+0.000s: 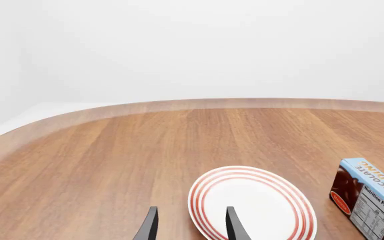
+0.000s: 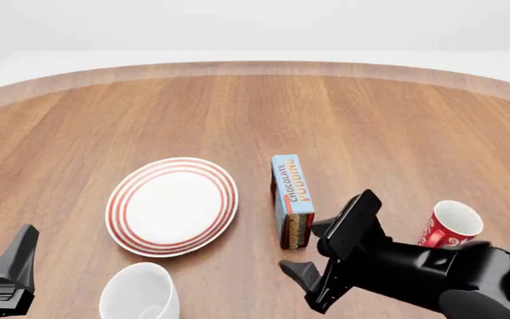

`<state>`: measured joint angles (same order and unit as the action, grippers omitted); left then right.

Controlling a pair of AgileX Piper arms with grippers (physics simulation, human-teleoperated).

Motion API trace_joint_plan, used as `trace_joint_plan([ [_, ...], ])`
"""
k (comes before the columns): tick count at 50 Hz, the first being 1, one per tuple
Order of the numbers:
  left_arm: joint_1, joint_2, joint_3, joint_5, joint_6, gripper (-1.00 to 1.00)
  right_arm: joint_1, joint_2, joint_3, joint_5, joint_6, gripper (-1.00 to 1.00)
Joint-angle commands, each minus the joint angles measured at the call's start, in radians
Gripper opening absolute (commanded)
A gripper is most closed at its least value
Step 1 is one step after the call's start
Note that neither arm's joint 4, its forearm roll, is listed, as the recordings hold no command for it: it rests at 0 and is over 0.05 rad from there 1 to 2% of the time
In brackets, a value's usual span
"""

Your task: Pick up the white mug and put it on the plate, and put the chocolate pudding to the right of the plate.

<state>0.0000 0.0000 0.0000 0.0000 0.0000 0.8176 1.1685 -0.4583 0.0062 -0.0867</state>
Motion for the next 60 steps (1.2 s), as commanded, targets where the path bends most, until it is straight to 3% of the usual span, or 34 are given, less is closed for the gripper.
trace_joint_plan([
  [1, 0.000, 0.000, 0.000, 0.000, 0.000, 1.00, 0.046, 0.022, -0.003, -0.012, -0.003, 1.00],
  [43, 0.000, 0.000, 0.000, 0.000, 0.000, 1.00, 0.239, 0.238, -0.145, -0.001, 0.001, 1.00],
  [60, 0.000, 0.000, 0.000, 0.000, 0.000, 1.00, 0.306, 0.321, -0.184, -0.010, 0.039, 1.00],
])
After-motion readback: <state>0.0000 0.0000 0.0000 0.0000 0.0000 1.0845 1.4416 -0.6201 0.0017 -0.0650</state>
